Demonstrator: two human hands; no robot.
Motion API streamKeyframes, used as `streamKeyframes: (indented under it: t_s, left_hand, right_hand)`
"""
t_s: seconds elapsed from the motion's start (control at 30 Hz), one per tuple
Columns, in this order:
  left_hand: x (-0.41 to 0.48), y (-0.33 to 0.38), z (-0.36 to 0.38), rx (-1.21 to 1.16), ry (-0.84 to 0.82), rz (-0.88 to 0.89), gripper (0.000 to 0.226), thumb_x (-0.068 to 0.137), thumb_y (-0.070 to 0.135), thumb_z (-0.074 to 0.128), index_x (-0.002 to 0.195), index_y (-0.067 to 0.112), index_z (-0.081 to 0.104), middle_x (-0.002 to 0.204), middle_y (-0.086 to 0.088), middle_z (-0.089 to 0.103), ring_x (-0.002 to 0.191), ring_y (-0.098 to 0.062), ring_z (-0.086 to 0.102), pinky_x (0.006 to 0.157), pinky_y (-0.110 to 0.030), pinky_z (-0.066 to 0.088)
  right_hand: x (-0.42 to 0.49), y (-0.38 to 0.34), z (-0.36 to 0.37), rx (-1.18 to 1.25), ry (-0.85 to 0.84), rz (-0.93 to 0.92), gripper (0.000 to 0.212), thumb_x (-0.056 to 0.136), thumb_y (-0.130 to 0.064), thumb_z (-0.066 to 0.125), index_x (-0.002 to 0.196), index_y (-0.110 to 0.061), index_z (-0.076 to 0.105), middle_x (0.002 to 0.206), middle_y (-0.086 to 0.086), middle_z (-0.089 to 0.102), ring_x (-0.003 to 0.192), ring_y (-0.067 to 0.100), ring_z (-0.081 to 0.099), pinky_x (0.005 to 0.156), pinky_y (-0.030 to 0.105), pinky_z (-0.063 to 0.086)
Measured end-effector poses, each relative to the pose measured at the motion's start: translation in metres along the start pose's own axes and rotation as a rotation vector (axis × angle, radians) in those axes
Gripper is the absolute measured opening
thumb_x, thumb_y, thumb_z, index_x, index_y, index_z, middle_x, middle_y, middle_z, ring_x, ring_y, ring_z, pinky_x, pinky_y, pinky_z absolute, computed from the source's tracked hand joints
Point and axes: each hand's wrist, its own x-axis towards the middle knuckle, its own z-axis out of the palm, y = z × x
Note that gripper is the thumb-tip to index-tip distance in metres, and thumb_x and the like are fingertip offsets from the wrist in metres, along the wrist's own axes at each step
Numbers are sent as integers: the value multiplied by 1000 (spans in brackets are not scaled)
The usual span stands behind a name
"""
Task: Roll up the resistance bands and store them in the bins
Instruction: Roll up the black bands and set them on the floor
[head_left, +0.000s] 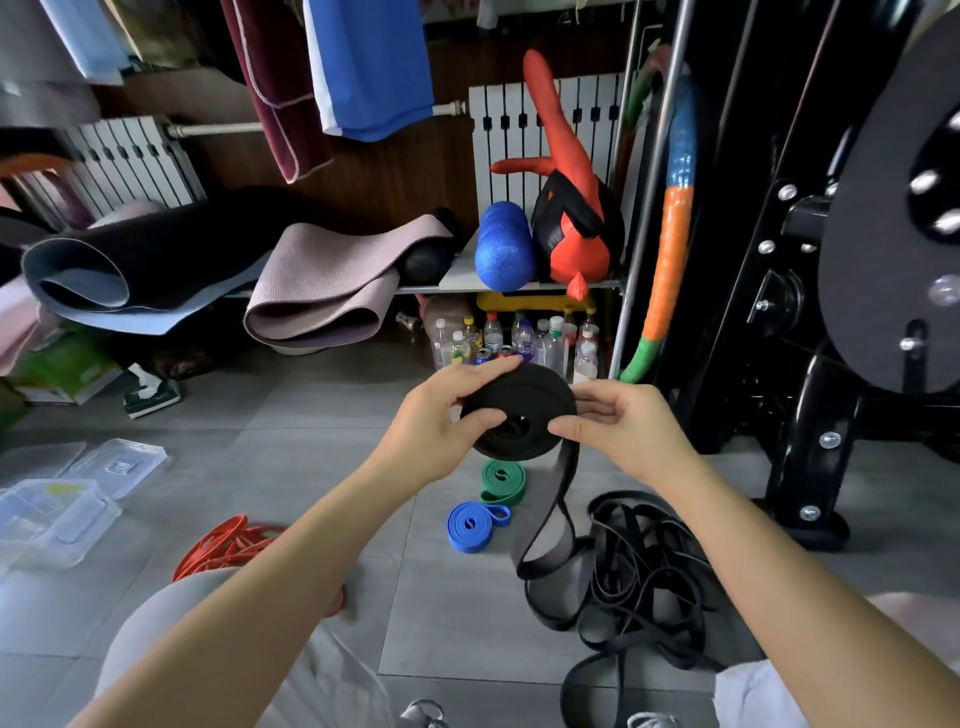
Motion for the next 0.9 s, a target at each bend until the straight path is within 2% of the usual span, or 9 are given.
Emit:
streamKeyframes:
  t_s: [0.07,0.13,0.33,0.47,0.53,0.63,0.73,0.83,0.9]
  left_hand:
    - [-2,-1,2,-204,52,-90,70,83,-3,64,108,62,54,103,21,63,101,-6,60,92,-27,48]
    - [-4,-1,3,-298,35,-119,70,82,-6,62,106,59,57,106,23,63,100,-6,62,82,-27,52]
    - [6,4,-11,-18,-119,-144,37,73,23,78,93,42,53,101,14,62,98,-10,62,87,-34,51]
    - [16,16,-17,104,-287,-117,30,79,11,72,104,27,65,100,7,69,95,-8,64,90,-31,50]
    - [18,19,-17,54,-282,-115,30,79,3,71,97,26,68,95,3,71,91,-11,67,88,-30,53]
    - [17,17,-18,-104,-183,-162,36,78,-1,71,89,33,66,85,15,70,80,1,67,78,-17,53]
    - [11,11,-11,-231,-70,-244,35,80,1,70,92,34,65,92,9,71,87,-5,67,83,-28,52]
    - [6,9,-8,-143,-132,-258,29,83,6,68,96,31,63,100,4,69,94,-13,65,92,-38,51]
    - [6,8,-10,93,-247,-195,33,82,17,70,109,31,59,105,8,64,99,-15,63,89,-35,51]
  right_hand:
    - [-2,0,2,56,3,0,33,73,2,74,90,-25,66,88,-6,70,83,7,68,79,17,53]
    - [-3,-1,2,89,9,0,31,74,3,72,91,-22,67,88,-4,70,78,2,68,74,13,52]
    - [1,0,0,-106,-129,28,31,74,-4,75,100,-19,69,88,-5,72,81,10,68,80,21,54]
    - [8,-2,1,-236,-173,-1,31,72,-14,78,99,-27,71,91,-7,73,87,9,69,85,30,54]
    - [9,-5,1,-197,-166,-27,33,71,-11,79,93,-34,70,89,-8,73,85,8,69,83,27,54]
    - [9,-4,0,-81,-119,-31,36,71,-7,78,99,-29,70,90,-8,73,87,10,69,81,23,54]
    - [5,2,-1,-57,-88,-7,39,71,-5,78,105,-22,67,92,-14,71,85,2,68,77,15,53]
    - [4,6,-3,-97,-127,31,36,71,-3,77,100,-21,68,89,-12,71,82,3,68,74,15,53]
    - [5,7,-3,-158,-170,57,39,71,-5,78,107,-14,67,92,-7,71,85,6,68,80,19,53]
